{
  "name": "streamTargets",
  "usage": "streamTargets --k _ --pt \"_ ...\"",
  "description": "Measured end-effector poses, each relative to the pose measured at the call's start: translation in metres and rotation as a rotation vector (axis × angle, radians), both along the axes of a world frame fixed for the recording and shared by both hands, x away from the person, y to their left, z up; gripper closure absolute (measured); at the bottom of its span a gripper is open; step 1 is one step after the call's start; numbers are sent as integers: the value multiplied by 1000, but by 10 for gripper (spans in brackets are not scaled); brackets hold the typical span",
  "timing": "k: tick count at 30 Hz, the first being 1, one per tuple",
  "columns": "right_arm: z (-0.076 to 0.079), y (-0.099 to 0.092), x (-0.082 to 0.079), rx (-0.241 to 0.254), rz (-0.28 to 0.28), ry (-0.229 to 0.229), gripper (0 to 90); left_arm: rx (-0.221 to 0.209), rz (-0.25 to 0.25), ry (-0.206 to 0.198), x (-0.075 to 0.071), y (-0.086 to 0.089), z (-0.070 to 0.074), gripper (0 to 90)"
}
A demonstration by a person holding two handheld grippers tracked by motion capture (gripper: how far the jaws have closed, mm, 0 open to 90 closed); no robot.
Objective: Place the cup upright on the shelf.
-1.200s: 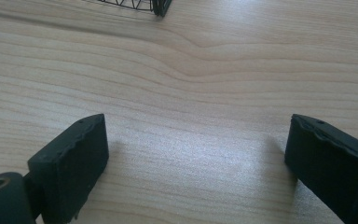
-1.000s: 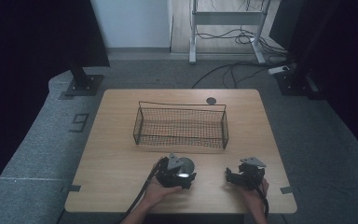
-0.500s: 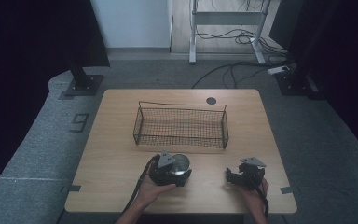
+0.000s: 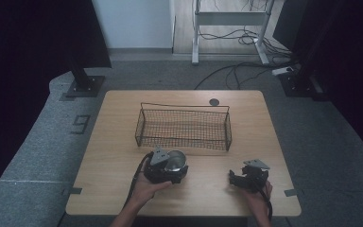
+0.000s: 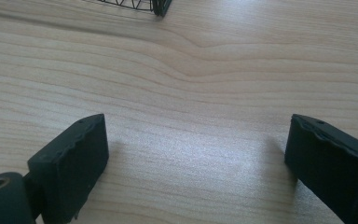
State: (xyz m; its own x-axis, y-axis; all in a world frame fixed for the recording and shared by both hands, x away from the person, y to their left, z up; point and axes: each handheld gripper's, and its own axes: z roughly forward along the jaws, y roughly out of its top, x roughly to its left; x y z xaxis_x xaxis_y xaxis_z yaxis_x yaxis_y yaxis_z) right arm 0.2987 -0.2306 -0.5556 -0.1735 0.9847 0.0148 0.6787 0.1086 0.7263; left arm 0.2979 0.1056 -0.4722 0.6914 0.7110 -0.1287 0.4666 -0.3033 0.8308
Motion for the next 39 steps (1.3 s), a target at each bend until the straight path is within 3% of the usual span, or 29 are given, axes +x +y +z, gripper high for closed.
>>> streamTargets --k 17,39 --pt "0 0 0 0 0 0 60 -21 25 -8 6 7 11 150" --pt "0 0 0 0 0 0 60 -7 48 -10 22 7 21 150"
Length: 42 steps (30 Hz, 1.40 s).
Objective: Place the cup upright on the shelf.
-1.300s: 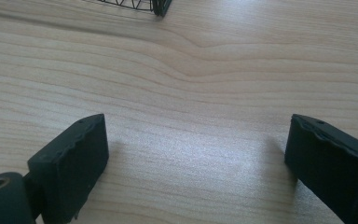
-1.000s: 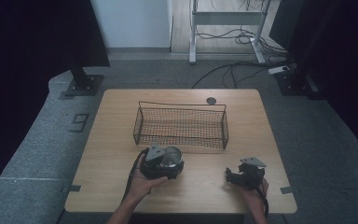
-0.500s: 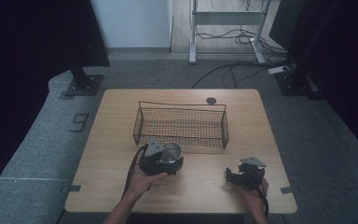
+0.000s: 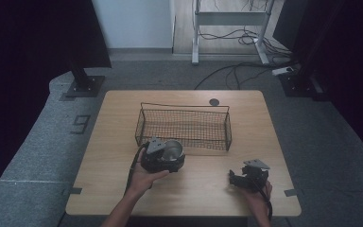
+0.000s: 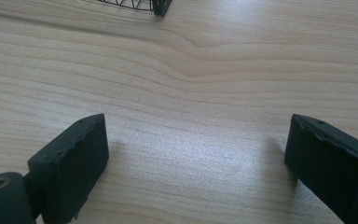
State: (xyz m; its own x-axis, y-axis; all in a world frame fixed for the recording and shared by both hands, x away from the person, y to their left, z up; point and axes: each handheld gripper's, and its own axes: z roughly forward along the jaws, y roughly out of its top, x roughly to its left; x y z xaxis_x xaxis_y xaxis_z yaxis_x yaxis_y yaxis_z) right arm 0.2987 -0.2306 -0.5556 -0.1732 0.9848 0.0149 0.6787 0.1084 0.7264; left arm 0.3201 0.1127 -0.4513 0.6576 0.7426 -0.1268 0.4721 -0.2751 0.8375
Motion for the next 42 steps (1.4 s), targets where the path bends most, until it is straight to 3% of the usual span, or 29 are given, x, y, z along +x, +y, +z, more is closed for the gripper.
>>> streamTargets --k 19,42 --pt "0 0 0 1 -1 0 60 12 0 -23 10 -3 12 150" --pt "0 -1 1 -1 -3 -1 62 1 -6 -15 30 -5 31 151"
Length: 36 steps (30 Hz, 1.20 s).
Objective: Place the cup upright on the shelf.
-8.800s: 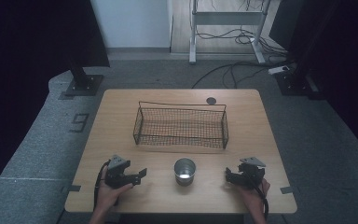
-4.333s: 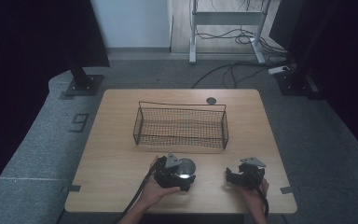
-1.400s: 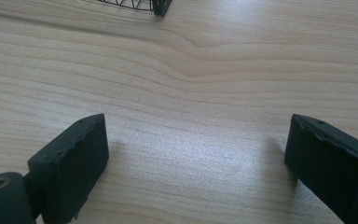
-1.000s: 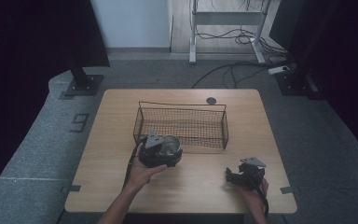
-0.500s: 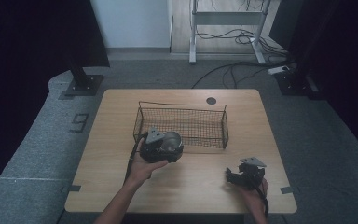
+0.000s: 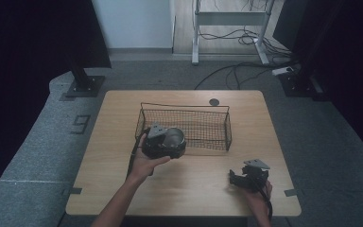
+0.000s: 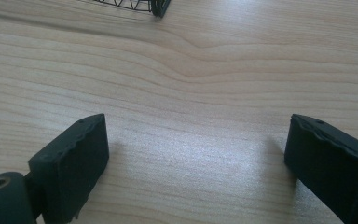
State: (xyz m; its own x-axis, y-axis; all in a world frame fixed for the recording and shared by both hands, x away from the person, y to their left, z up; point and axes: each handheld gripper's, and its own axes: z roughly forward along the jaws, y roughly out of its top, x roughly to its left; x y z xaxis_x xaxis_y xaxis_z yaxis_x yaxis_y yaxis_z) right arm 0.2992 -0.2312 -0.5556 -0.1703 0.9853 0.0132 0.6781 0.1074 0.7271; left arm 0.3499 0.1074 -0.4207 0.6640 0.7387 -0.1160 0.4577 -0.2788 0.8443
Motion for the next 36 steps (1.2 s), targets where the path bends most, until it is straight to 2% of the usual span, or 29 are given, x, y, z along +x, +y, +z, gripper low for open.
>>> streamTargets --k 12,15,21,26,29,36 --pt "0 0 0 0 1 2 62 16 -15 -9 8 -7 11 151" --pt "0 0 0 1 0 0 62 8 -17 -11 11 -8 15 151" --pt "0 0 0 0 0 1 62 24 -9 -16 17 -10 20 151" --pt "0 0 0 -1 1 1 62 3 -5 2 25 -10 24 151" --pt "0 0 0 -3 2 0 62 13 5 -9 29 -10 26 151" --pt "0 0 0 -2 1 -2 62 15 24 -7 37 -9 31 151"
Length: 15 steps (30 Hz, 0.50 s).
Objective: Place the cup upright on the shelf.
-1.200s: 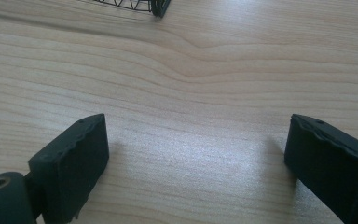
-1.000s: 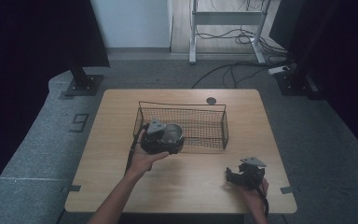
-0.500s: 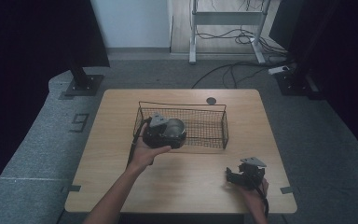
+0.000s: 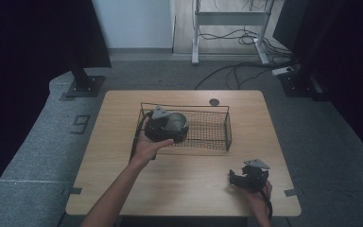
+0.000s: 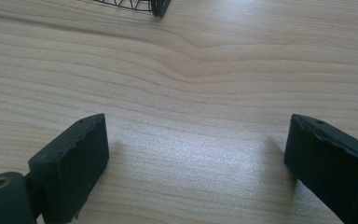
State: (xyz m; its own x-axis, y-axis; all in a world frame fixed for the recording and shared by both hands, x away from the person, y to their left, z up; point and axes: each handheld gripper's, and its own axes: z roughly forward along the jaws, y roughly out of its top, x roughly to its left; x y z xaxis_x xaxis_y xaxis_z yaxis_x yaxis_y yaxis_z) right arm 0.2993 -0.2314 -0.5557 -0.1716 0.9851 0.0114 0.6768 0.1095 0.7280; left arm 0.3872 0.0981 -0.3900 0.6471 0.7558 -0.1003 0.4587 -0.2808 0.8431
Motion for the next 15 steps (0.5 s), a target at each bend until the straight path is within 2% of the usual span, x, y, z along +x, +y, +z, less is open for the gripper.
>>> streamTargets --k 15 --pt "0 0 0 -1 -2 -1 66 12 35 -1 20 -5 7 151"
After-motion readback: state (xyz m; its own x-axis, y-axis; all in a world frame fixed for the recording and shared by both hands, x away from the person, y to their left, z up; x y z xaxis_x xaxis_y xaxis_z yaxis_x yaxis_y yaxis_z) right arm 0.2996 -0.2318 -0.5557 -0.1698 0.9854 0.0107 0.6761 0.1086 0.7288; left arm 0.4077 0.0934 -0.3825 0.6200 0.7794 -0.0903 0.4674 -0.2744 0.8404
